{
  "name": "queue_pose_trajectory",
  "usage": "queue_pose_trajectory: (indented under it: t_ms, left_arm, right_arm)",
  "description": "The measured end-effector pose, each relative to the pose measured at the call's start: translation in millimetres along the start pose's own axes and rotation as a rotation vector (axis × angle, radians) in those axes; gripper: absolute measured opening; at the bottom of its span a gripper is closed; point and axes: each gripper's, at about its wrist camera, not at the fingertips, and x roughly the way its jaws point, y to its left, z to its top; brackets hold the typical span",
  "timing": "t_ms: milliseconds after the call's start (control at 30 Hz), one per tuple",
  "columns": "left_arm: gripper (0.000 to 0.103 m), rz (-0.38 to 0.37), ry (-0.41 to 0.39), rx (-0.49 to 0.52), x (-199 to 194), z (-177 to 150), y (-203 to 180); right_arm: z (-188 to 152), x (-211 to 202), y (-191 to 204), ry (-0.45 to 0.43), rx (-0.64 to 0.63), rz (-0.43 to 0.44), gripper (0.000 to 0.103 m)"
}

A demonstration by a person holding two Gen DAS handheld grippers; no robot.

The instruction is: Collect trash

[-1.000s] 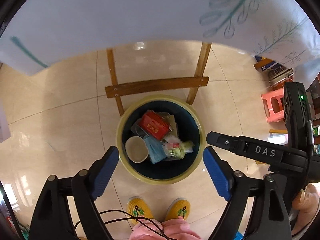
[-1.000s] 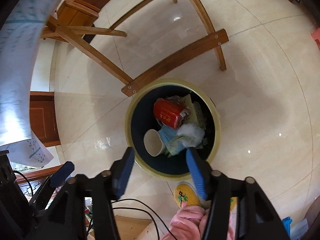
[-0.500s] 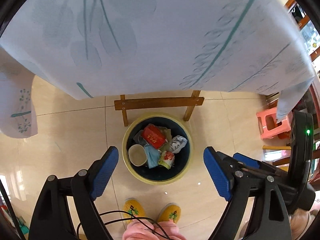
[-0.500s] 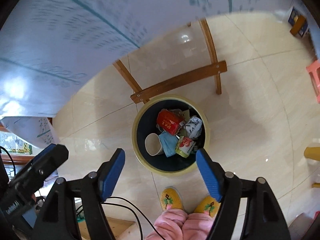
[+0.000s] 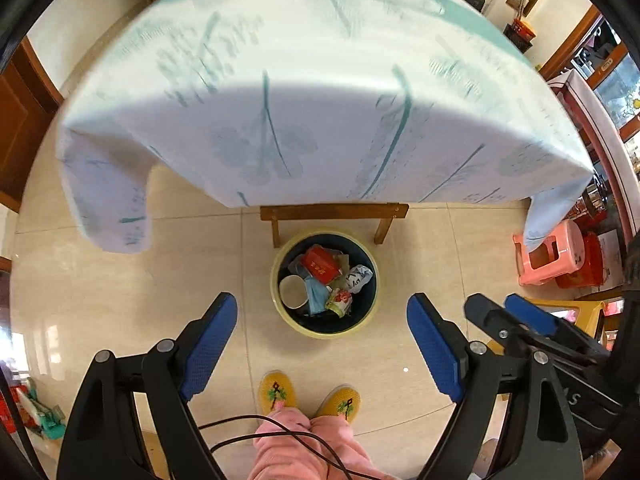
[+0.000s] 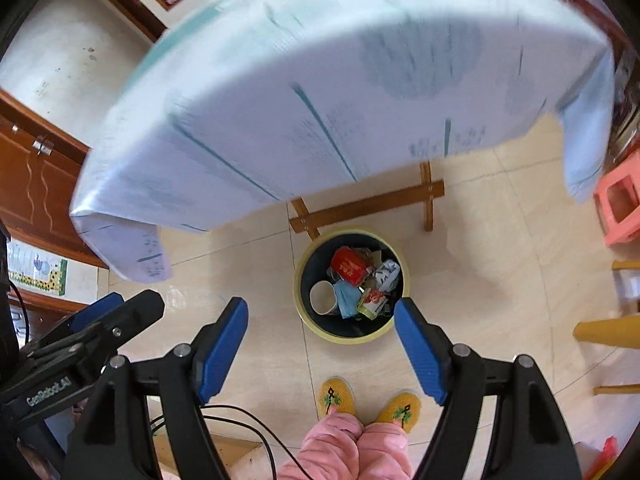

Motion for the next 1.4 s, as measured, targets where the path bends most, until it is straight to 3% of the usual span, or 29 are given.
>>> queue_pose_trajectory:
  t_ms: [367, 533, 767, 1033, 1400]
  left_arm:
    - [0.086, 0.007, -0.025, 0.026, -123, 0, -14]
    - [0.086, -0.015, -0.031, 0.021, -159, -1, -24]
    - [0.086, 0.012, -0.116, 0.027, -206, -2, -35]
    - [0.085, 0.03, -0.208, -0.005, -246, 2, -42]
    - [0.086, 0.059, -0.308, -0.02, -272, 7, -50]
  right_arm:
    - [12, -112, 41, -0.064, -0.075, -0.015, 0.076]
    - [15, -153, 51, -0.108, -0.075, -0.013, 0.076]
    - [13, -202, 61, -0.176, -0.076, -0.009, 0.076]
    - [11, -239, 76, -0.28, -0.142, -0.03, 0.076]
    - [14, -269, 82, -0.378, -0.176, -0.046, 0.076]
